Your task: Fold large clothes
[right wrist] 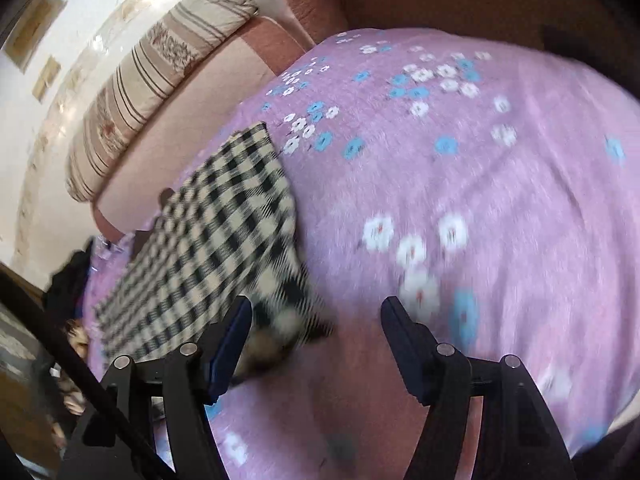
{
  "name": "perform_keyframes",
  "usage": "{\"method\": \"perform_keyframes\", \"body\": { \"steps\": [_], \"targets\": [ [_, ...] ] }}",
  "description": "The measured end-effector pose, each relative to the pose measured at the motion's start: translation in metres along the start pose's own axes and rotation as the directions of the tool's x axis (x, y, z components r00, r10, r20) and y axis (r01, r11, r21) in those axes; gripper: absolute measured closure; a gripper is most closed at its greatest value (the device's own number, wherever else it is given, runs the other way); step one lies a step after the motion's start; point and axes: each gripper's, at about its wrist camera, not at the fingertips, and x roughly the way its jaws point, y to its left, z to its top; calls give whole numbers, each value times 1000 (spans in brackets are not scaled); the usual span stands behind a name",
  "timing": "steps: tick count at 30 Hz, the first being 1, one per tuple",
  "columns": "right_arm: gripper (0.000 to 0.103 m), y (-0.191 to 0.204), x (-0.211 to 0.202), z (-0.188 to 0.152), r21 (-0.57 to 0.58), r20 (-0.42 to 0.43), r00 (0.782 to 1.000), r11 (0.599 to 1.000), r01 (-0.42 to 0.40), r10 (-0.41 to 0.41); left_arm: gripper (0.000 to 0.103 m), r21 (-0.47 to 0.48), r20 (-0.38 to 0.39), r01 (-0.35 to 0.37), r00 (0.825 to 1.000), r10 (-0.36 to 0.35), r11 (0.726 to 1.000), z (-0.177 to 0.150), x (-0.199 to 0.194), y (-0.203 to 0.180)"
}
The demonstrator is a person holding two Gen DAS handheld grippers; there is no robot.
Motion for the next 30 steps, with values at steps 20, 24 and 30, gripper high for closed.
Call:
{"method": "perform_keyframes", "body": {
  "steps": [20, 24, 30],
  "targets": [
    [88, 65, 95, 45, -57, -71, 998, 998, -6, 2, 32, 8, 35, 9, 999, -10, 1000, -5, -2, 2],
    [91, 98, 79, 47, -183, -39, 999, 983, 7, -15, 41, -6, 0, 44, 999, -44, 999, -1, -5, 9],
    [91, 174, 60, 38, -384, -33, 999, 922, -40, 30, 59, -184, -7, 130, 991, -133, 974, 6, -38, 71]
  ]
}}
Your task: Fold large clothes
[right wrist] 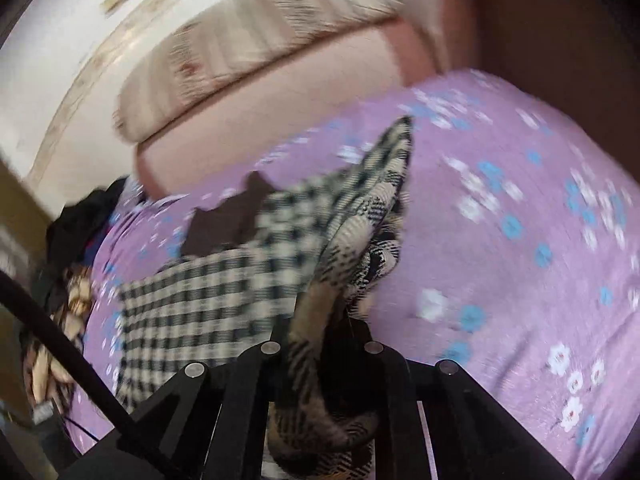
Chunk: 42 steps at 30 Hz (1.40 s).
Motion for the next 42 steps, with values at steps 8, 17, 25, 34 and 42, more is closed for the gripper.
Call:
{"method": "perform_keyframes", "body": {
  "steps": [8, 17, 25, 34, 42],
  "targets": [
    [92, 117, 22, -17, -252, -70, 992, 960, -124, 109, 59, -367, 85, -59, 992, 97, 928, 22, -54, 141],
    [92, 216, 79, -81, -414, -228, 961, 878, -239, 154, 58, -530, 133, -81, 975, 177, 844, 12, -90, 222],
    [46, 222, 70, -119, -447, -366, 881, 773, -450, 301, 56, -562, 145, 70, 989, 15, 824, 20, -58, 223],
    [45, 124, 16, -105, -317, -316, 896, 855, -410, 312, 54, -310, 212, 169, 972, -106, 935, 49, -37, 133],
    [45, 76, -3, -101, -267, -257, 935, 912, -311, 243, 88, -148, 38, 66, 997, -61, 987, 52, 27, 79]
  ]
}}
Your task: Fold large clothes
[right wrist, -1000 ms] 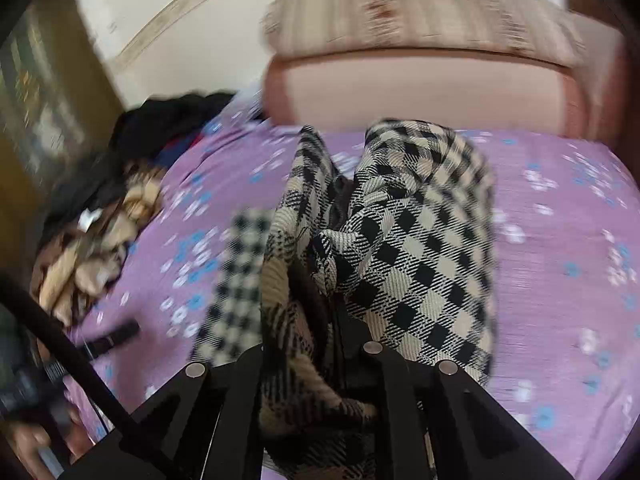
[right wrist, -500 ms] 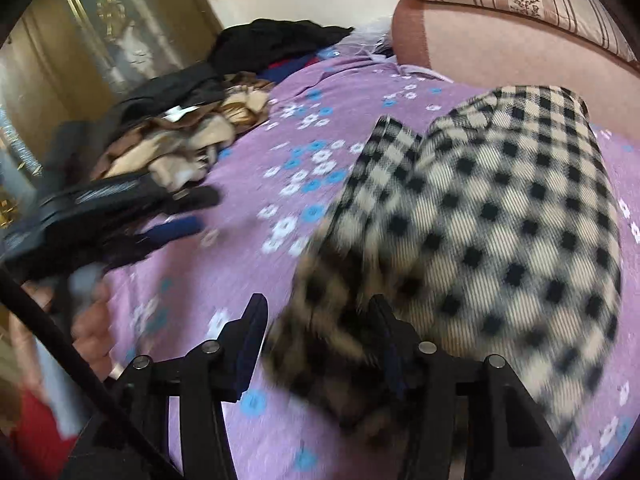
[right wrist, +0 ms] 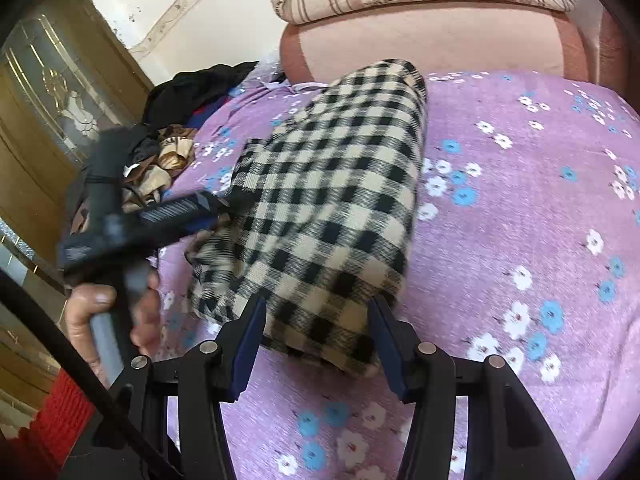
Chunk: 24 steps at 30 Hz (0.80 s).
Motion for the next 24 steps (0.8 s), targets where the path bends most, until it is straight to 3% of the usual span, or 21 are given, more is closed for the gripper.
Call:
{"method": "perform_keyframes", "body": {
  "steps": [4, 7, 13, 17, 19, 24],
  "targets": [
    [45, -3, 0, 4, 12, 9, 1000, 1000, 25, -25, 93, -38, 73, 95, 993, -92, 995, 7, -46, 7],
    [45, 0, 0, 12, 20, 31, 999, 1000, 13, -14, 93, -35, 102, 71, 992, -68, 997, 0, -68, 19],
    [45, 28, 14, 39, -43, 65, 998, 999, 12, -9, 92, -122, -23, 11, 1000, -14, 993, -26, -41, 54],
    [46, 50, 40, 70, -89, 71, 997, 995, 43, -36, 91, -97, -24, -4, 1000, 2, 995, -32, -44, 56],
    [55, 60, 60, 88, -100, 54, 998, 994, 46, -41, 90, -96, -32, -8, 999, 5, 995, -34, -49, 56],
    [64, 78, 123, 119, -141, -45, 996, 988, 68, -75, 86, -87, -68, 6, 998, -12, 996, -32, -56, 63]
  ]
}}
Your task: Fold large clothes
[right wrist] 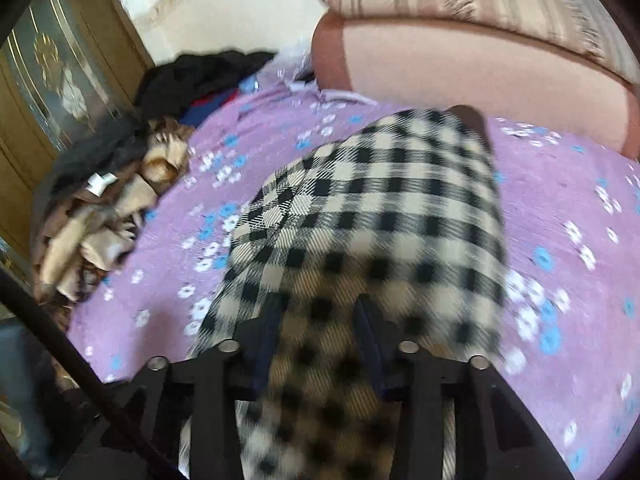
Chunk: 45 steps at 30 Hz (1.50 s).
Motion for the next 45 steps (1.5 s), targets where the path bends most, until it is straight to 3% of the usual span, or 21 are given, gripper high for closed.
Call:
{"method": "perform_keyframes", "body": {
  "steps": [4, 8, 11, 13, 15, 17, 19, 21, 23, 28, 30, 33, 36, 37, 38, 39, 40, 42, 43, 45],
  "targets": [
    [64, 15, 46, 18, -93, -51, 995, 992, 84, -89, 80, 27, -5, -36, 999, 36, 999, -1, -7, 7],
    [61, 18, 73, 38, -117, -59, 988, 984, 138, -145, 72, 45, -16, -58, 998, 59, 997, -3, -6, 10],
    [43, 18, 91, 50, -139, -65, 976, 970, 199, -210, 67, 48, -27, -77, 997, 79, 996, -4, -4, 10],
    [18, 17, 102, 56, -173, -55, 959, 949, 264, -277, 65, 36, -29, -74, 997, 75, 997, -3, -4, 12],
    [13, 10, 107, 63, -160, -69, 947, 941, 298, -312, 65, 19, -28, -61, 998, 62, 998, -1, -7, 15],
    [17, 5, 99, 68, -138, -69, 949, 945, 296, -308, 65, 6, -11, -57, 998, 57, 998, 1, -13, 17],
    [19, 1, 76, 70, -127, -12, 944, 937, 324, -329, 65, 0, 31, -83, 996, 83, 997, 4, -22, 19],
    [19, -8, 48, 67, -102, 27, 953, 948, 303, -302, 65, -24, 71, -97, 993, 98, 995, 8, -32, 24],
    [19, -23, 14, 57, -63, 64, 965, 964, 259, -255, 64, -67, 94, -61, 993, 67, 996, 11, -37, 30],
    [17, -80, -40, 17, 69, 69, 979, 980, 186, -191, 41, -129, 108, 30, 994, -16, 991, 17, -25, 32],
    [17, -102, -42, 1, 128, 35, 986, 979, 158, -164, 32, -114, 102, 55, 994, -44, 992, 21, -12, 28],
    [17, -124, -32, -17, 205, 3, 994, 973, 109, -112, 31, -80, 93, 86, 993, -78, 993, 29, 14, 22],
    [17, -139, -14, -22, 301, 6, 1000, 953, -25, 24, 29, -84, 43, 106, 994, -103, 991, 30, 42, 20],
    [17, -143, -6, -20, 332, 12, 997, 940, -77, 77, 29, -89, 57, 113, 993, -108, 990, 31, 44, 19],
    [17, -146, 2, -19, 355, 12, 993, 928, -112, 115, 32, -81, 54, 129, 991, -125, 988, 35, 46, 15],
    [18, -149, 13, -17, 382, 2, 989, 914, -139, 150, 63, -75, 36, 168, 985, -166, 983, 38, 48, 11],
    [31, -152, 23, -16, 415, -11, 984, 896, -158, 178, 71, -84, 15, 228, 974, -227, 970, 42, 51, 6],
    [47, -156, 36, -13, 475, -19, 974, 859, -189, 225, 78, -53, 44, 199, 979, -197, 979, 47, 47, -8],
    [62, -155, 35, -11, 473, -15, 974, 860, -192, 226, 80, -28, 55, 189, 981, -188, 982, 50, 45, -17],
    [71, -147, 24, -2, 418, -9, 975, 887, -197, 220, 80, 16, 85, 192, 978, -193, 981, 56, 38, -38]
  ]
}}
